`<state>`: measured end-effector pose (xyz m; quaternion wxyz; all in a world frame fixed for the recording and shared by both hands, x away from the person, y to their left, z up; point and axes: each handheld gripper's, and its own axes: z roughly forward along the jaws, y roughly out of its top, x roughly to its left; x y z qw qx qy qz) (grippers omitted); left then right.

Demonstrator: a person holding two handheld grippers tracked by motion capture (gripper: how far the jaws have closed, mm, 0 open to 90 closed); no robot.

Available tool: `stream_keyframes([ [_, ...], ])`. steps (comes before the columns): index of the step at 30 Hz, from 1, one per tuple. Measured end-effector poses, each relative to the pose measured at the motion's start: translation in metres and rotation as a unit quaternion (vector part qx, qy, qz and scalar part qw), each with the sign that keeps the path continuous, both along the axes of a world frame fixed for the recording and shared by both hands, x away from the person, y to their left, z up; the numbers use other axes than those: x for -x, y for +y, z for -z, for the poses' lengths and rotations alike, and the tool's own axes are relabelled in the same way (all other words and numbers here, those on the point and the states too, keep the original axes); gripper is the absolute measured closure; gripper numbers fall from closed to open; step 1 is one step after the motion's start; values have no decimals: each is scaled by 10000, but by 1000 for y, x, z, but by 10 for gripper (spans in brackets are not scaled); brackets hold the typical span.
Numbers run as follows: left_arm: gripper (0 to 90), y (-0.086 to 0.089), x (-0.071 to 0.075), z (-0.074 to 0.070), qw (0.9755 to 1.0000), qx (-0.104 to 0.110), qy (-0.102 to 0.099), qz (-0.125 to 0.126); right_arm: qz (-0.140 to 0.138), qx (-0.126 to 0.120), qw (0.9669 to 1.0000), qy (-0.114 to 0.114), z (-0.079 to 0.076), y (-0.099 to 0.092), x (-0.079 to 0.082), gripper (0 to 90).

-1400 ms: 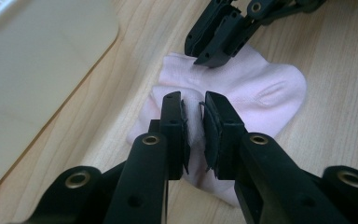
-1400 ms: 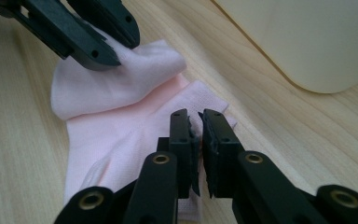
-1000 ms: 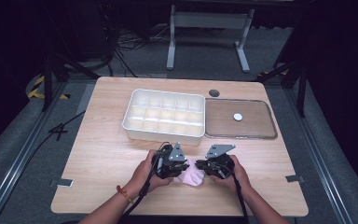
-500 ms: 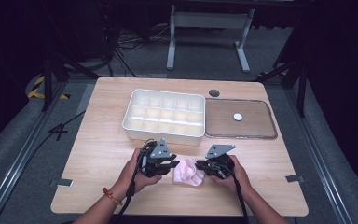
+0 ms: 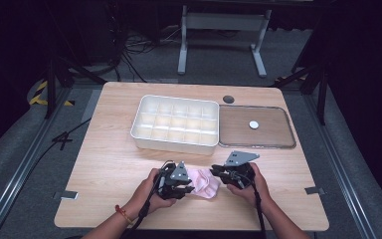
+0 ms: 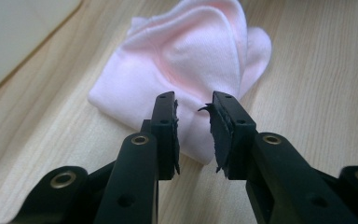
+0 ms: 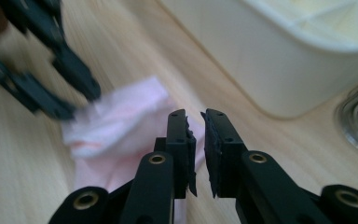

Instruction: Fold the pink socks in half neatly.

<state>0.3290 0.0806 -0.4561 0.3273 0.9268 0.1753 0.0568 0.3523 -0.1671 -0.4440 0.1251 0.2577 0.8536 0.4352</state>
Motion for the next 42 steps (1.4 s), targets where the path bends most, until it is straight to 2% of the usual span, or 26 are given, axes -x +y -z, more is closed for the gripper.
stream_keyframes([
  [3,710,-3,0,5,10000,-64,-5,15,-111,-231,9996,-86,-10,2,4,818],
  [8,701,-3,-1,5,9999,-111,-57,41,-545,-289,9975,-354,-17,19,17,837],
  [11,699,-3,-1,6,9999,-87,-47,30,-844,-137,9954,-441,-16,31,23,851],
  [14,694,-2,-1,7,10000,-62,-67,24,-958,118,9947,-346,-8,38,22,855],
  [16,691,-1,-1,7,10000,-47,-66,39,-966,297,9946,-242,-1,39,19,853],
  [17,688,-1,-1,7,10000,-47,-66,39,-966,297,9946,-242,-1,39,19,853],
  [19,685,0,-2,8,10000,-14,-5,14,-913,533,9944,-94,6,38,17,849],
  [20,672,1,-3,9,10000,47,10,-10,-916,702,9933,2,12,35,16,843],
  [21,672,2,-2,9,9999,48,69,-83,-916,702,9933,2,12,35,16,843],
  [23,662,3,-2,9,9999,70,34,-87,-952,876,9914,175,17,32,16,835],
  [25,630,5,-3,9,9999,39,6,-141,-934,917,9911,248,20,31,16,835],
  [28,522,10,-7,8,9990,-11,20,-439,-929,940,9907,315,20,33,15,835],
  [31,453,18,-10,7,9962,169,122,-844,-885,889,9914,360,21,32,14,834],
  [33,442,22,-12,7,9951,225,179,-950,-874,849,9918,390,22,31,13,832],
  [36,446,21,-11,8,9952,330,204,-899,-860,864,9920,335,22,31,14,832],
  [39,467,14,-7,10,9961,176,119,-855,-852,974,9915,92,19,33,19,820],
  [40,468,12,-7,11,9964,184,121,-824,-838,934,9921,43,17,33,19,821],
  [42,468,11,-7,11,9964,166,87,-824,-688,694,9951,-123,7,30,19,838],
])
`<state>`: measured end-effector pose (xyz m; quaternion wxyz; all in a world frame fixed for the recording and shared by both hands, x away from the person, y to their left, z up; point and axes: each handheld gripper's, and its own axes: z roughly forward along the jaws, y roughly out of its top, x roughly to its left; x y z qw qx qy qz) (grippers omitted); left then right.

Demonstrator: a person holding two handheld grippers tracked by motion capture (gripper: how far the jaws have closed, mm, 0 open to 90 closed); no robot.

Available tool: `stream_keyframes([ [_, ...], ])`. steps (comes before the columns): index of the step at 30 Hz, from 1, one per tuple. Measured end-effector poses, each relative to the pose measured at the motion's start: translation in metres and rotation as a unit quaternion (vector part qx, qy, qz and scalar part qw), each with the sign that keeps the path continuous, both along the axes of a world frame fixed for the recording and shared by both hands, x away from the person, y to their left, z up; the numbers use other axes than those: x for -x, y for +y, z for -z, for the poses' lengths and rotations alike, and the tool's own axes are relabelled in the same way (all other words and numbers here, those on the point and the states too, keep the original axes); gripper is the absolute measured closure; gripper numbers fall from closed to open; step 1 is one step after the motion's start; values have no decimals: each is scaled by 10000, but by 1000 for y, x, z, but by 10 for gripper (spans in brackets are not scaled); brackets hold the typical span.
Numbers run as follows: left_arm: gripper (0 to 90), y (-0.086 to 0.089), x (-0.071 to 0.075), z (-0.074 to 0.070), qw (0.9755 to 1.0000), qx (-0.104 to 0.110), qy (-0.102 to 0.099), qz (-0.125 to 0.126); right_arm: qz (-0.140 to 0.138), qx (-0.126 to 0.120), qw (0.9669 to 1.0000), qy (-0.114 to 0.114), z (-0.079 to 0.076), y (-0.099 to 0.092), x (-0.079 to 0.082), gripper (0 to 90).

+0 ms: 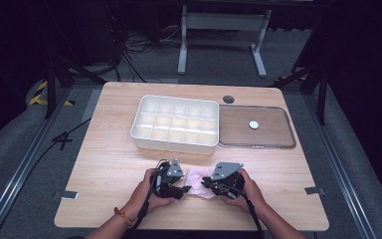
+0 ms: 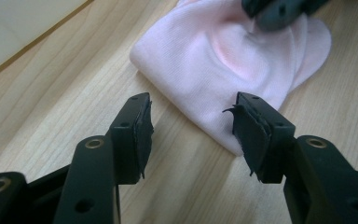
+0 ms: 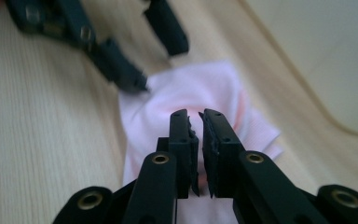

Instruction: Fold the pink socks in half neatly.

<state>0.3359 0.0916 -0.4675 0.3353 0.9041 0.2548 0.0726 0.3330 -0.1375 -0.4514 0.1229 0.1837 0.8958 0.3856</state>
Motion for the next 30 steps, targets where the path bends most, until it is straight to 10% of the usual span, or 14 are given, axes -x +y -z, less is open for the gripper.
stream_keyframes([
  [3,446,1,-2,1,10000,-1,27,-40,6,-23,10000,-44,-3,1,-1,846],
  [7,397,7,-7,3,9997,103,129,-163,-112,548,9982,202,11,5,-2,850],
  [13,404,8,-8,-1,9999,86,52,-116,-1,425,9986,315,13,2,-2,854],
  [16,422,16,-4,-16,9984,535,57,-173,64,458,9986,253,13,3,0,855],
  [30,413,2,0,-1,9996,124,234,-88,45,223,9997,108,8,-1,4,893],
])
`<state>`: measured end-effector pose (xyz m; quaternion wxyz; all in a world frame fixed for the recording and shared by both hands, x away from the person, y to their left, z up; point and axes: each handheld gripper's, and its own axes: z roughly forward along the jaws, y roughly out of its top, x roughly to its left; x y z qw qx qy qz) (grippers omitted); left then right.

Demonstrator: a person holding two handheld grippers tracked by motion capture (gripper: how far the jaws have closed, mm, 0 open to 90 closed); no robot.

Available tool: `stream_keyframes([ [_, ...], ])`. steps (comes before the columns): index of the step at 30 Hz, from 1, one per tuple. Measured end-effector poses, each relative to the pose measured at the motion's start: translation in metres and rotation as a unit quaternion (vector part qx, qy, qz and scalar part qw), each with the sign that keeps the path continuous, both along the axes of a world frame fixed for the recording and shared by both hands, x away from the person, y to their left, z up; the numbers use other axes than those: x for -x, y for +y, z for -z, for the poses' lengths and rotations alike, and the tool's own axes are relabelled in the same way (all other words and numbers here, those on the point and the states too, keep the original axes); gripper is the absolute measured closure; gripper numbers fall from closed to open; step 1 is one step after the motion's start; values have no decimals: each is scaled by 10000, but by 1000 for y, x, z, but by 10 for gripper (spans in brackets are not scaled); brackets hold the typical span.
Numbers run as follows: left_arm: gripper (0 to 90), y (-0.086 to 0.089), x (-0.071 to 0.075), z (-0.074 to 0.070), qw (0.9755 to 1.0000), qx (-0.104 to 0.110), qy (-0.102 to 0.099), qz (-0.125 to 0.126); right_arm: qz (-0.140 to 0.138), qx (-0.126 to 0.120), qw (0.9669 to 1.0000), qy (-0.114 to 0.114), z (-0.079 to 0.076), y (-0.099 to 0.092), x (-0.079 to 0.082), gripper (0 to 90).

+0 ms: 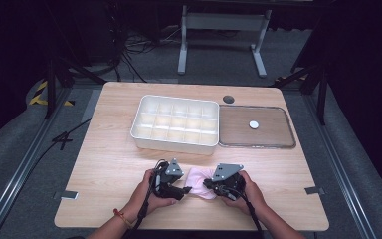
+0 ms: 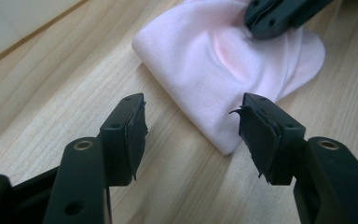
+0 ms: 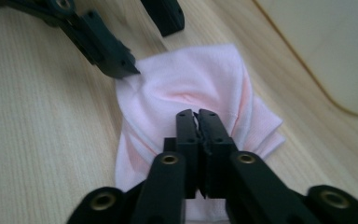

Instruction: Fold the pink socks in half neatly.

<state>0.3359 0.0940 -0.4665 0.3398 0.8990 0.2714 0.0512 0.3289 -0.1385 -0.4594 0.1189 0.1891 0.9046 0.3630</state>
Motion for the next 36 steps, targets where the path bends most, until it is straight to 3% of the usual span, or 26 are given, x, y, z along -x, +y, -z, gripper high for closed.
stream_keyframes([
  [2,408,2,-3,1,10000,-42,-46,-17,-33,-51,9998,-185,-5,0,2,896],
  [5,389,5,-7,3,10000,-6,44,-35,-36,-64,9996,-262,-6,2,2,896],
  [7,388,8,-10,4,9999,60,122,-71,-175,225,9996,-31,4,8,0,896],
  [9,389,8,-11,4,9999,60,120,-65,-190,224,9996,1,6,9,0,896],
  [12,393,5,-12,4,9983,379,443,28,-61,154,9997,185,7,11,-1,899],
  [13,394,4,-12,5,9976,473,500,46,-47,117,9997,201,8,12,-1,899],
  [16,410,0,-12,5,9972,485,564,44,-40,184,9997,139,7,13,1,899],
  [19,417,-2,-12,6,9943,710,786,69,-68,152,9998,110,8,12,1,899],
  [21,455,-4,-13,6,9933,750,875,95,-68,116,9998,123,8,11,0,899],
  [23,472,-4,-14,6,9930,783,877,118,-73,119,9998,116,8,12,0,899],
  [27,570,-3,-14,-1,9894,1203,796,182,-79,110,9999,85,9,12,0,899],
  [31,672,-4,-13,-5,9881,1373,641,255,-100,43,9999,118,9,13,-2,899],
  [36,777,-10,-13,-4,9901,1250,537,348,-78,-45,9999,117,11,17,-4,898],
])
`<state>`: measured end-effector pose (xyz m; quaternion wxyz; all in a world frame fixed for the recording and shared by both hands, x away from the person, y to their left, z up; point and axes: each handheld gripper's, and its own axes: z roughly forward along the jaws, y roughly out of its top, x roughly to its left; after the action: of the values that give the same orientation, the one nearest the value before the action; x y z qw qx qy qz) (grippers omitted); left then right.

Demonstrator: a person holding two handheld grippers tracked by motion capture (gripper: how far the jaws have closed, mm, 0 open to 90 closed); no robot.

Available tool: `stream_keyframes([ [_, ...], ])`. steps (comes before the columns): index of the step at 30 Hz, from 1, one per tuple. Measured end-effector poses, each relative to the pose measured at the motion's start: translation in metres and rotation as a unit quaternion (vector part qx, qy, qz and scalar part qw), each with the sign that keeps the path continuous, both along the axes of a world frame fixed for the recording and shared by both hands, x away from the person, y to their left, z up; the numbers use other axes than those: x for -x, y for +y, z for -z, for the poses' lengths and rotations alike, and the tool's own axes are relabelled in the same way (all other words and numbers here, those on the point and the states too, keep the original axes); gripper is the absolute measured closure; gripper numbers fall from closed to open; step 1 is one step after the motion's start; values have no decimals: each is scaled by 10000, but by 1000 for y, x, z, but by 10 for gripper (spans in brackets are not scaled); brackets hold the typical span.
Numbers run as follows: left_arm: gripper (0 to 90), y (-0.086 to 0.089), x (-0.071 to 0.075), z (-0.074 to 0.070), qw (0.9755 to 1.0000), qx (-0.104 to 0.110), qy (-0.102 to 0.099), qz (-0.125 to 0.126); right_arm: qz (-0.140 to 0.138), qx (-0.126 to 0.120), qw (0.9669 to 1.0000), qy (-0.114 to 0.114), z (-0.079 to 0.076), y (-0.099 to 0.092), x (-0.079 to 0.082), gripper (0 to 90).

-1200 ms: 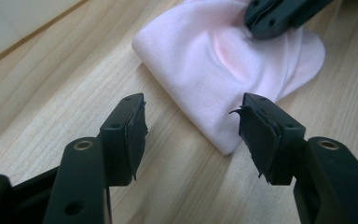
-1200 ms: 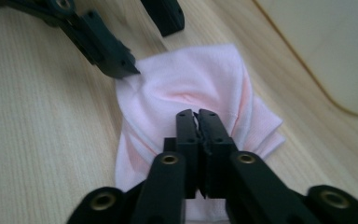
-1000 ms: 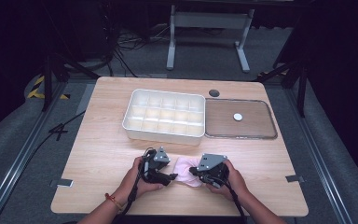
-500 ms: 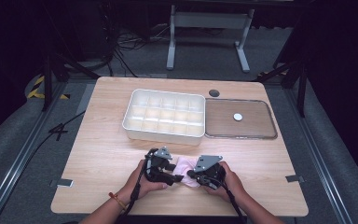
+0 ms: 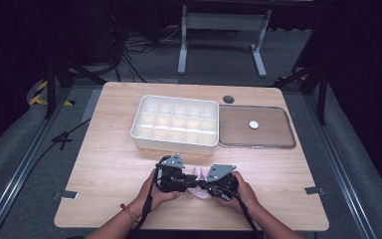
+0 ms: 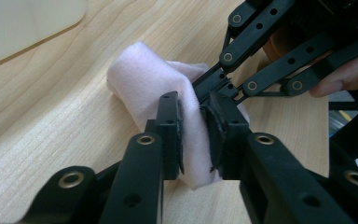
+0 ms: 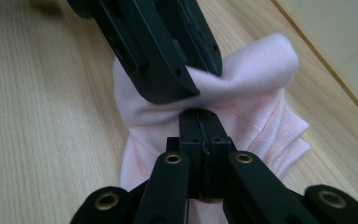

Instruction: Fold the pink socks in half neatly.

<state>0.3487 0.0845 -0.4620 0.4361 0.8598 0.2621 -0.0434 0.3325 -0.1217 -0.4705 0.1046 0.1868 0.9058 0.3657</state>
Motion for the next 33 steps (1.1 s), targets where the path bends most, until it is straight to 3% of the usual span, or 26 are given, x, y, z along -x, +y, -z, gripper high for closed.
stream_keyframes([
  [3,823,1,-1,-1,9999,-18,-82,-70,13,-73,10000,5,1,1,-1,892],
  [7,833,5,-3,-3,9999,-37,-119,-107,28,-84,9999,-60,-1,-1,-2,805],
  [11,838,9,-3,-7,9997,-37,-219,-80,47,-57,9999,-89,-10,-10,-3,843],
  [15,840,13,-3,-10,9994,-2,-336,-93,98,136,9998,-134,-15,-19,-4,871],
  [19,838,9,-2,-9,9991,-87,-407,-54,182,230,9996,-5,-8,-16,-6,872],
  [27,831,5,3,-9,9981,-256,-562,0,161,339,9991,-202,-7,-11,-2,865],
  [31,833,4,3,-5,9963,-447,-727,-39,126,277,9993,-214,-10,-13,0,858],
  [33,833,5,2,-4,9965,-484,-682,-45,94,236,9993,-266,-15,-13,2,873],
])
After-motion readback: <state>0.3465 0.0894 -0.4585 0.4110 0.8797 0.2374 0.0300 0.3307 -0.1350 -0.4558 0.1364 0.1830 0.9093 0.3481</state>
